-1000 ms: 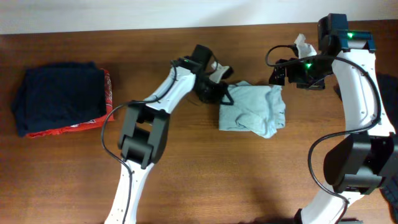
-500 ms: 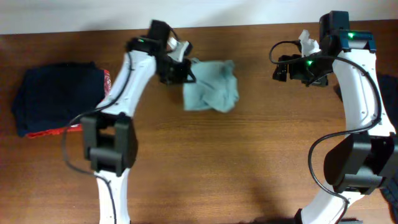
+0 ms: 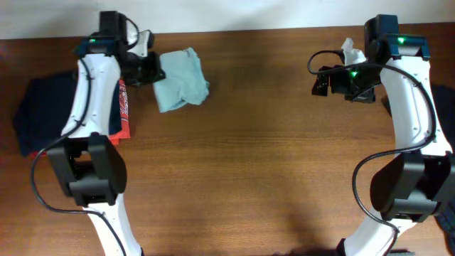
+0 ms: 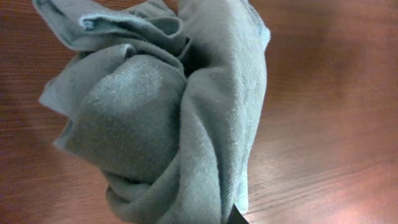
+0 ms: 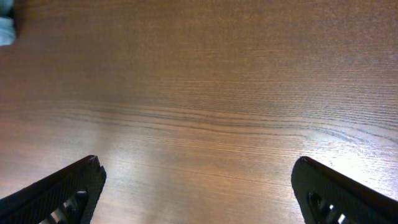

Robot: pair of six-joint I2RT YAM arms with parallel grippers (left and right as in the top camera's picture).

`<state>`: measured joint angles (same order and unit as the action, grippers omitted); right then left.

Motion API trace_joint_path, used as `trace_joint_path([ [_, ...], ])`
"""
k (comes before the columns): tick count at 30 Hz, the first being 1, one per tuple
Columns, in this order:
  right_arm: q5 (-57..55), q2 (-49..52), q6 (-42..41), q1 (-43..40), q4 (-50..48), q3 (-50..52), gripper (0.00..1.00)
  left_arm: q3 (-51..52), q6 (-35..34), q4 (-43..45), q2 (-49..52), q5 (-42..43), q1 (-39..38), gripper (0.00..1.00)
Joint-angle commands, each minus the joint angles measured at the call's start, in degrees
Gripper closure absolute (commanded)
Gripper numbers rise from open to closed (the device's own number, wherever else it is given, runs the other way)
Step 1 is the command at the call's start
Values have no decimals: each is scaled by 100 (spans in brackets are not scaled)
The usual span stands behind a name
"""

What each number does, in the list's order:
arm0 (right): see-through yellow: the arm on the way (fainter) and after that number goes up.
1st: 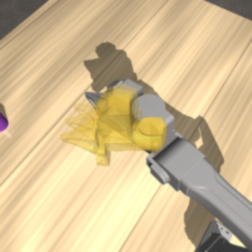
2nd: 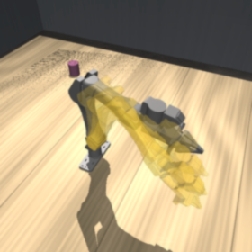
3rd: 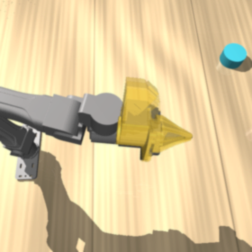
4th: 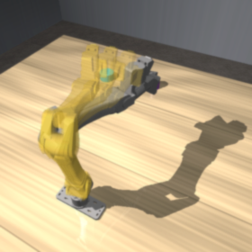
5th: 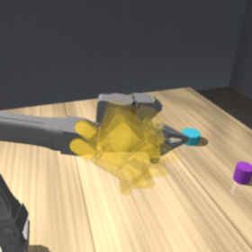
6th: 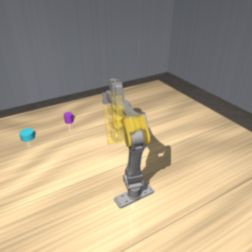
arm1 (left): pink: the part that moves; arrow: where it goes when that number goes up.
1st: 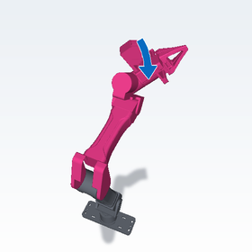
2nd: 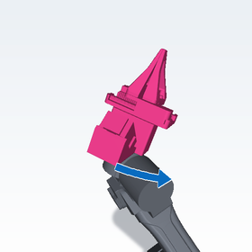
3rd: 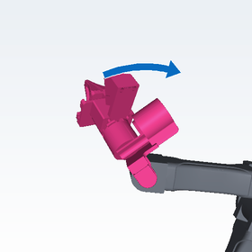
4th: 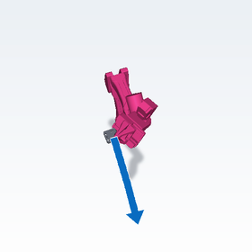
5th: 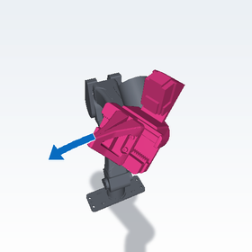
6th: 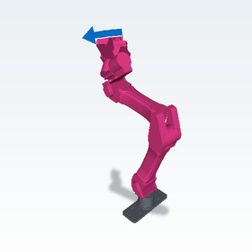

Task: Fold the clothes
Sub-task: 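Carry the bundle left and place it on the navy stack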

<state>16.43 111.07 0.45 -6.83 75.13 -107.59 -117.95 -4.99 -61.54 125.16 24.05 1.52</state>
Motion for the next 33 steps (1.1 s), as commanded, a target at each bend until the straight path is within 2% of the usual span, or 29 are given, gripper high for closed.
trace_joint_path([
  [1, -63, -76, -4, -33, 44, -57, 1, -17, 107, -4, -133, 39, 463, 99],
  [11, -63, -76, -2, -33, 103, -57, 1, -33, -542, -87, -168, 74, 1519, 99],
  [17, -63, -76, -2, -33, 101, -57, 1, -33, -935, -22, -564, 76, 2142, 99],
  [23, -61, -76, -2, -33, 118, -57, 1, -33, -1088, -61, -1176, 72, 2669, 99],
  [26, -61, -76, -2, -31, 122, -57, 1, -33, -1078, -435, -1322, -28, 2973, 99],
  [29, -57, -76, -2, -31, 144, -57, 1, -26, -1073, -782, -1270, -450, 3021, 99],
  [33, -57, -76, -2, -31, 232, -57, 1, -26, -863, -774, -1246, -503, 3003, 99],
])
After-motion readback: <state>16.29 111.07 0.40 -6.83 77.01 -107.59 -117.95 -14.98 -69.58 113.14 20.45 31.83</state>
